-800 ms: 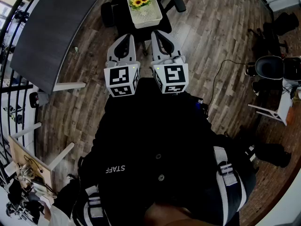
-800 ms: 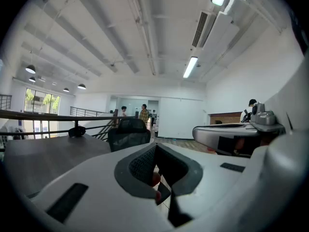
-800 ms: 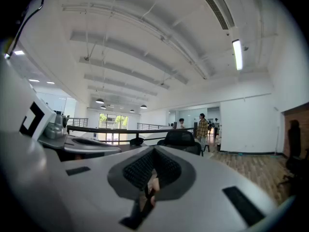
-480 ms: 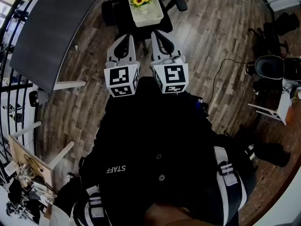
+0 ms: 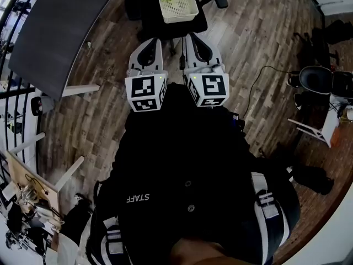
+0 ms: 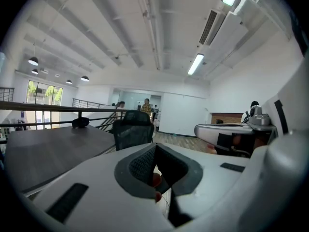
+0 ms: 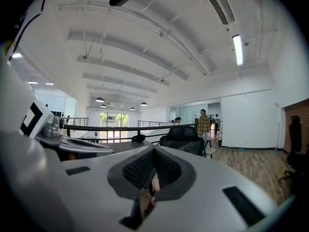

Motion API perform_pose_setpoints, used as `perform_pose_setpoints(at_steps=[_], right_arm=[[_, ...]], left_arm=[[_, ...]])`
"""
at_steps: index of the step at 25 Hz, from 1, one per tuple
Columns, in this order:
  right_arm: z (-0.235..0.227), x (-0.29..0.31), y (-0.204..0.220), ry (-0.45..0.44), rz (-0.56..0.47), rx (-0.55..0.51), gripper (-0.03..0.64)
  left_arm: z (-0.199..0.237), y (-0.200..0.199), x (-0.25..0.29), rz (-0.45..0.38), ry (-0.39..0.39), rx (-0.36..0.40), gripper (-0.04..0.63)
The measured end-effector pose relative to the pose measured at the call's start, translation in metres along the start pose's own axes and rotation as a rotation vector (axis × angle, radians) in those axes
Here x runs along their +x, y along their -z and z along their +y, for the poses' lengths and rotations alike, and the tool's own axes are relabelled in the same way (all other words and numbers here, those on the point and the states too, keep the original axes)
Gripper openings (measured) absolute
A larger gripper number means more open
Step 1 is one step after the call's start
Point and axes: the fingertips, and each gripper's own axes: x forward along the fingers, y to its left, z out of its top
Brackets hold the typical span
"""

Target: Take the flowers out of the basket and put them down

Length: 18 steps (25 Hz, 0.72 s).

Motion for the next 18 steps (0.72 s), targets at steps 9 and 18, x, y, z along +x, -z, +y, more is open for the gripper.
perform_pose_setpoints(at_steps=[9,18], right_arm=[[-0.022,0.015,0.026,0.079,0.086,0.009,0.012],[-0.061,0.068,0.041,0.063,0.123,0.003,0.012]], left_arm=[[0.063,0.040,-0.003,0.076,-0.116,-0.098,-0.002],[0.073,0.048,0.068,0.134,-0.140,-0.111,-0.002]])
